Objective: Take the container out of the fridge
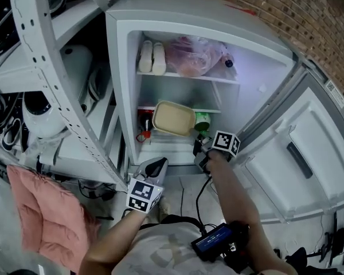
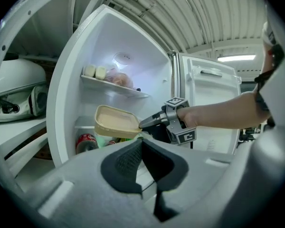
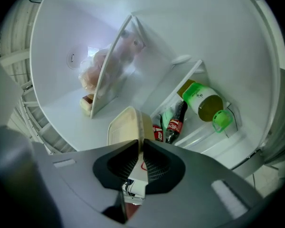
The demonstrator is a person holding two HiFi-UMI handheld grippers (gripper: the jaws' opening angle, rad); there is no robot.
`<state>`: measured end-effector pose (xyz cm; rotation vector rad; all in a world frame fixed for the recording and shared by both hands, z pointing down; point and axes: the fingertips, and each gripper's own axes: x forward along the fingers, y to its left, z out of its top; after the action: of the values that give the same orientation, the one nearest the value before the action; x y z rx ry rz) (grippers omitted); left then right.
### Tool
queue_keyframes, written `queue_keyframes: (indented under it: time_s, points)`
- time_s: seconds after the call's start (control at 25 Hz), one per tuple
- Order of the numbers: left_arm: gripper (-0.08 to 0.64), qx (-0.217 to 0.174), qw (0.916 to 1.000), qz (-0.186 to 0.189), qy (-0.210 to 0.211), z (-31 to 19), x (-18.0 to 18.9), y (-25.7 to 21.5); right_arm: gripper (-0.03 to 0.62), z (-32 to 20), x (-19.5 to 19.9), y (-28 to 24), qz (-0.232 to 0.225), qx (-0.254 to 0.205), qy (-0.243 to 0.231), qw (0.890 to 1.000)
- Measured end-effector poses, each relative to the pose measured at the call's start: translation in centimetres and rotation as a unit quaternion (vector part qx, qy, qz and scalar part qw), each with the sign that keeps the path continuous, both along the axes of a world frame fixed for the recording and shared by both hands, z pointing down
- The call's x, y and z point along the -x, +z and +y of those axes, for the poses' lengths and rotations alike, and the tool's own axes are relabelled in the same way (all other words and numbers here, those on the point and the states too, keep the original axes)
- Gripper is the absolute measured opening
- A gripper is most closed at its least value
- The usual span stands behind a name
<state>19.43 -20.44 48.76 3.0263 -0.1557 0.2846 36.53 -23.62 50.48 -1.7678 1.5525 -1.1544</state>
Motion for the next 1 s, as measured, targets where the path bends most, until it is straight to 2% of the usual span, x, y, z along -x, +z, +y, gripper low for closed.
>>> queue_keyframes:
  time_s: [0.24,0.56,0.72,1.0]
  points:
    - [0.000,0.004,0.9997,-0.013,-0.021,1.3,2.6,1.7,0.041,2.5,2.7,1.2,0.005,0.011,-0.033,0.999]
    - [0.000,0.020,0.9968,-0.031,-0.072,2.3,6.3,3.6,0.041,4.5,5.9,3.4,-0.014,0.009,-0.087,0.996]
    - [0.000,0.015,0.9931,-0.027,-0.113,2.3,8.3,3.3,0.041,3.8,7.8,3.4,-0.005,0.002,-0.127,0.992]
    - [0.000,0.021,0.9841,-0.033,-0.173,5.2,13.2,4.1,0.041,5.8,12.6,3.6,0.008,-0.002,-0.194,0.981]
